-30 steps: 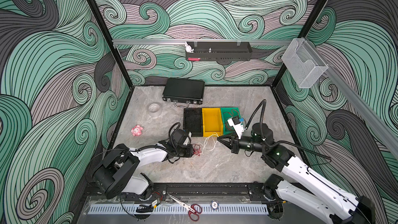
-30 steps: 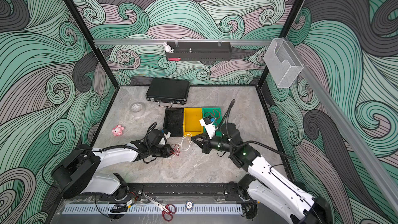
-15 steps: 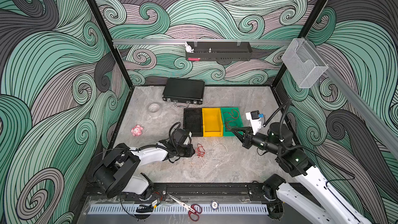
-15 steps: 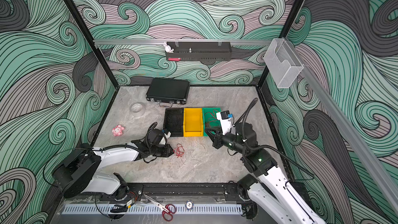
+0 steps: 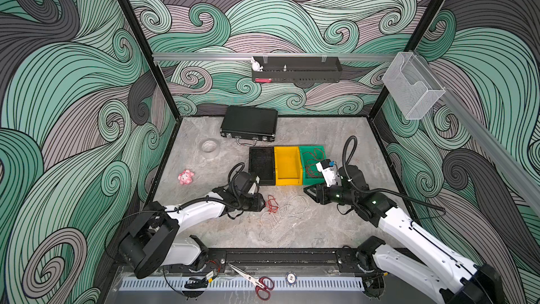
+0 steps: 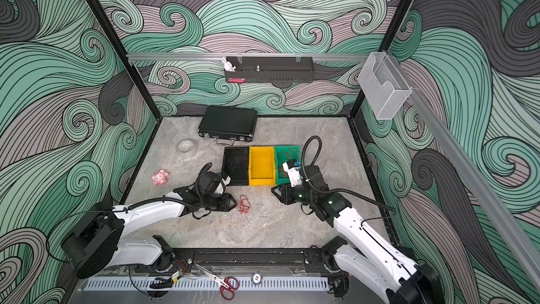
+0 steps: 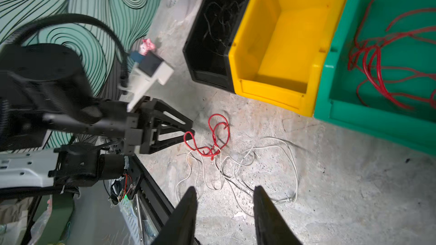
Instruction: Untangle the cables
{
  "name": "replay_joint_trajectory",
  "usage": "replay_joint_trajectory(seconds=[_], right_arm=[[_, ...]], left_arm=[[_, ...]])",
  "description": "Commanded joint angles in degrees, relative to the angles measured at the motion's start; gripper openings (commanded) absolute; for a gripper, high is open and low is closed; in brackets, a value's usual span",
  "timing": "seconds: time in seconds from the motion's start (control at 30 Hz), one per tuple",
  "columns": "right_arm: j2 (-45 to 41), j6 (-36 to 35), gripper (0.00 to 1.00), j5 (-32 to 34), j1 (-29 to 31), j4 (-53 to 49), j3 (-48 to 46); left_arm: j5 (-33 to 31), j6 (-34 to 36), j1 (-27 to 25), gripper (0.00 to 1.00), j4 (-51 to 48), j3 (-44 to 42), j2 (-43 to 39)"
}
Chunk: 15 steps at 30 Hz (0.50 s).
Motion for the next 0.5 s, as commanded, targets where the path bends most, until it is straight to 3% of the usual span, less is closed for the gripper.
replay_joint_trajectory(seconds=[0.0,0.23,0.47], right_arm=[[2.86,0.77,0.5,5.51,0.21,2.14,-1.03],[12.2,1.66,0.53,5.96,0.11,6.48,-1.44],[18.78,1.67,0.48,6.07,0.09,9.47,-2.14]], left_arm=[[1.92,1.65,-0.11,0.47,-4.61,1.45,-3.33],[5.14,2.6,-0.18,0.49,-3.29,-2.07,-7.69],[5.32,2.37,-1.43,0.5,0.58,-4.31,-4.56]])
